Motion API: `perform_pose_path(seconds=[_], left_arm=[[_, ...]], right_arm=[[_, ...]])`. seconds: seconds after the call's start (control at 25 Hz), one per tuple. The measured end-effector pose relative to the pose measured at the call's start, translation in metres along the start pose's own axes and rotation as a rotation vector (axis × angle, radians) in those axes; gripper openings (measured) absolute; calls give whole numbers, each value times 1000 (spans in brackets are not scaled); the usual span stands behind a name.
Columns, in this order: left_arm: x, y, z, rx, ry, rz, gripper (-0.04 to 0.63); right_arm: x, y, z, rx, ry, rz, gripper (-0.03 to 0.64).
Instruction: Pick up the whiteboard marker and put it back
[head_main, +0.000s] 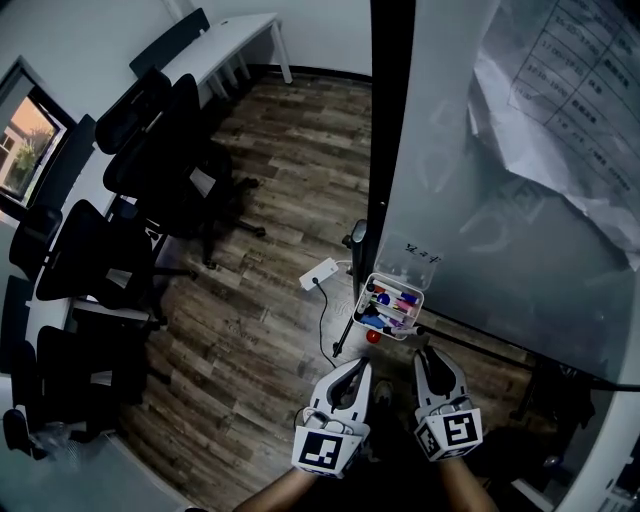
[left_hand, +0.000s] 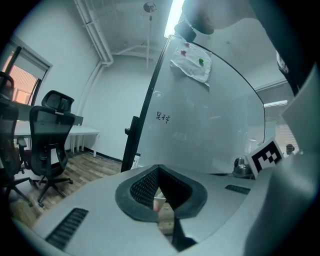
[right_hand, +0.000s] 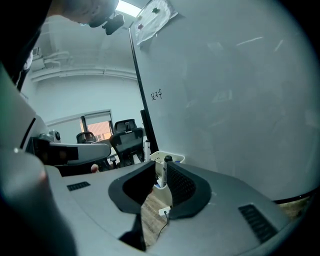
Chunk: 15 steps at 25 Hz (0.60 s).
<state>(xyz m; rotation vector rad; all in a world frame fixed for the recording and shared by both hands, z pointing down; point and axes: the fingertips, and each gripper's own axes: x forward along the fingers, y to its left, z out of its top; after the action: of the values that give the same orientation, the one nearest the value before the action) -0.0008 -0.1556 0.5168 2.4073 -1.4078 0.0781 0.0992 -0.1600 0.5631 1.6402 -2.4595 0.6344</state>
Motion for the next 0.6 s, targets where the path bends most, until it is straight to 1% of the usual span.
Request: perform_pose_path(seconds=[0.12,0.28,0.48,0.6], left_arm=[[0,3,-2,25,-11,-2,6],[1,4,-5,-19,6,9,6],[2,9,-9,0,12,15,6],[3,9,-11,-26,16,16,6]], right_arm=[[6,-2,0,-12,-2,3,67],[13,-5,-6,3,18,-3,88],[21,-7,-11,29,38,-12,104],[24,-8,-13,37,42,-16,114]])
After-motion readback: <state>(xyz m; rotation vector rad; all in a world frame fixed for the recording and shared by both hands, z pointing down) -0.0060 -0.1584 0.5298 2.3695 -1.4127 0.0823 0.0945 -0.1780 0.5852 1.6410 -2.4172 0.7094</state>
